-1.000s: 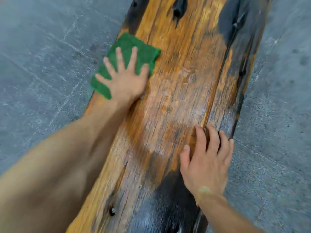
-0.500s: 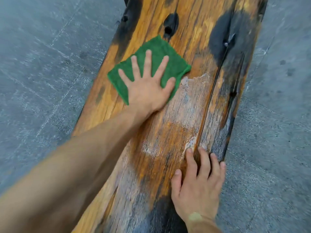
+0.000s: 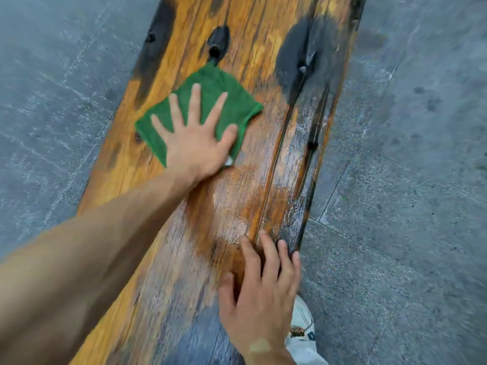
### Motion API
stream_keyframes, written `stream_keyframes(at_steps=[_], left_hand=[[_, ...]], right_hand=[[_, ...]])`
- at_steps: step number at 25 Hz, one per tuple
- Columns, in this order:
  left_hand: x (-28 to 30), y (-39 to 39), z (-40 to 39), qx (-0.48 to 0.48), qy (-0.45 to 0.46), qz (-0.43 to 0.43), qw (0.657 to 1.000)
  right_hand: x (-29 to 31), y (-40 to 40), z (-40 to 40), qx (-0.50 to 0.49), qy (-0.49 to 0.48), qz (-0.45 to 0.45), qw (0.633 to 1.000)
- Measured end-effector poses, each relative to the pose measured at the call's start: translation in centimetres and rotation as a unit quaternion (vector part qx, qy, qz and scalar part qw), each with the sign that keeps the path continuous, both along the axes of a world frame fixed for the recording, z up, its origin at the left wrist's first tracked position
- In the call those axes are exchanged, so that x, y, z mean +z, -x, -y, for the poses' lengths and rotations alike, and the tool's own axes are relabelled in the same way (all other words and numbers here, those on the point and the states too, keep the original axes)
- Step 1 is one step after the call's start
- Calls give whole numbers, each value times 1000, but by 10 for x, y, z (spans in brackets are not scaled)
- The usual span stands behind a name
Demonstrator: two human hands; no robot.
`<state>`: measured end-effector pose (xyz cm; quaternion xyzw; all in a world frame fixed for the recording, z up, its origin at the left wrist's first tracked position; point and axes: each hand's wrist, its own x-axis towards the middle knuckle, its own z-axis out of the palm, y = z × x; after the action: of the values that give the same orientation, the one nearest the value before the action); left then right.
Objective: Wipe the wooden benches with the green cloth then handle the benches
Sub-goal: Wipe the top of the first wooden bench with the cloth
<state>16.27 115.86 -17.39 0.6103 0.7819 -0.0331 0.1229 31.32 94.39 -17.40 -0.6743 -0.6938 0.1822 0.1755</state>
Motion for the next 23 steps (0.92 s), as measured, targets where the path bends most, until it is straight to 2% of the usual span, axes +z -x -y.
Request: stream_keyframes(at_steps=[2,4,5,7,9,11,13,15,16,17,18,20,21,23], left_hand=[[1,-79,-17,-127,-19,1,992],[-3,-98,47,-258,-39,-10,965],[-3,-88,104,-312,-43,-13,949],[14,-49,222,-376,-9,-40,926],[30,-36,286,-355,27,-21,934],[20,-58,239,-295,34,15,955],[5,-111,118,-198,-44,21,979],[9,-133,0,-129,27,62,989],[11,-133,-28,-122,36,38,991],[2,-135,-26,-129,8,4,992],[-1,-132,10,-146,-20,-13,989],[2,-115,145,-196,-21,-8,980],[9,-106,222,-198,-13,-3,980],[26,-88,341,-215,49,-45,974]], right_hand=[[6,-13,-6,-14,-11,-115,993],[15,-46,-19,-123,-6,-266,956],[18,-68,-30,-201,-4,-309,930],[16,-108,-51,-310,4,-319,896],[10,-132,-64,-347,30,-300,888],[7,-137,-73,-355,57,-286,888],[0,-136,-87,-349,75,-278,892],[-6,-127,-102,-315,61,-271,908],[-6,-124,-111,-295,49,-269,916],[-6,-123,-122,-275,34,-258,926],[-6,-122,-129,-257,27,-240,936],[5,-111,-145,-214,19,-199,956],[10,-105,-155,-194,30,-177,964],[17,-92,-165,-145,46,-135,979]])
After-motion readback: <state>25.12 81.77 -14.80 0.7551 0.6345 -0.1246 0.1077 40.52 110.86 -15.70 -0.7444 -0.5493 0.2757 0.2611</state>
